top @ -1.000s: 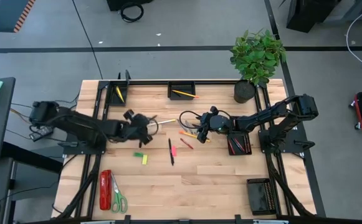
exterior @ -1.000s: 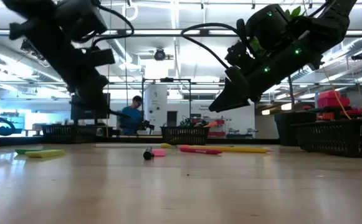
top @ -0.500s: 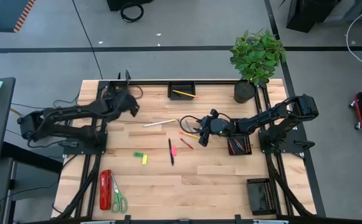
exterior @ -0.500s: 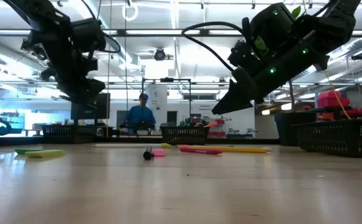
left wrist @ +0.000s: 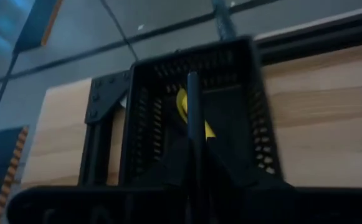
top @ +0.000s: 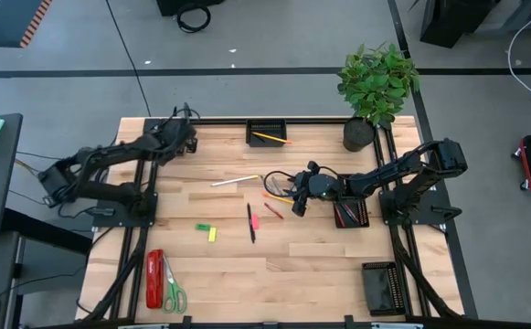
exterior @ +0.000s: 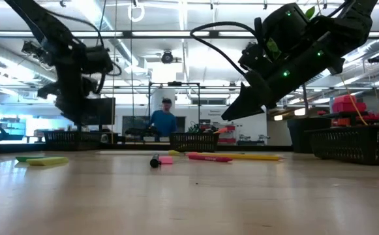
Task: Sort crayons/erasers/pens/pencils in bins
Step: Put the black pen into the top left black bin
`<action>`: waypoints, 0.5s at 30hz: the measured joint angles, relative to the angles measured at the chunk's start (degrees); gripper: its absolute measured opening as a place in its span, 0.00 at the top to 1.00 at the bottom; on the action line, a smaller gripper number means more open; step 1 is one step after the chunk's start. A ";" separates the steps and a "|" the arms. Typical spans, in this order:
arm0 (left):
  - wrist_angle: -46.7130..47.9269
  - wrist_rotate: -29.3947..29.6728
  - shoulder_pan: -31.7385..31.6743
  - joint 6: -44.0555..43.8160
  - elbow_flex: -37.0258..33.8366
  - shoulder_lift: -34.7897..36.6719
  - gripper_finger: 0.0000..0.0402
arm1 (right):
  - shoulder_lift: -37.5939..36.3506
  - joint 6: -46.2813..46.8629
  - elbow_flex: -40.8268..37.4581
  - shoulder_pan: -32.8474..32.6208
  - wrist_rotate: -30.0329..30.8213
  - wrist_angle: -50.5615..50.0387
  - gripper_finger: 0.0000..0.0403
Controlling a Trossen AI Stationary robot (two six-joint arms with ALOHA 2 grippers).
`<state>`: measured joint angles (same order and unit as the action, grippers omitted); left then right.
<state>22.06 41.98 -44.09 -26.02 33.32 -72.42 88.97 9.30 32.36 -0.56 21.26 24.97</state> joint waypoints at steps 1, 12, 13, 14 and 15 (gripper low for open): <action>-0.68 -0.02 -0.87 -0.28 0.00 -1.49 0.86 | 0.00 0.15 0.00 0.00 -0.35 0.00 0.52; -5.35 3.85 -2.41 -3.04 1.62 -7.91 0.84 | 0.00 0.44 0.00 0.00 -1.67 0.00 0.52; -5.26 3.80 -2.47 -3.02 1.62 -7.94 0.83 | 0.00 0.41 0.00 -0.01 -1.71 0.00 0.52; -5.15 3.75 -2.45 -2.98 1.62 -7.94 0.81 | 0.00 0.39 0.00 -0.02 -1.86 0.00 0.52; -5.05 3.63 -2.41 -3.02 1.62 -7.94 0.79 | 0.00 0.39 0.00 -0.02 -1.86 0.00 0.52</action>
<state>17.01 45.61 -46.50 -29.03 34.94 -80.36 88.97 9.69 32.36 -0.58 19.40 24.97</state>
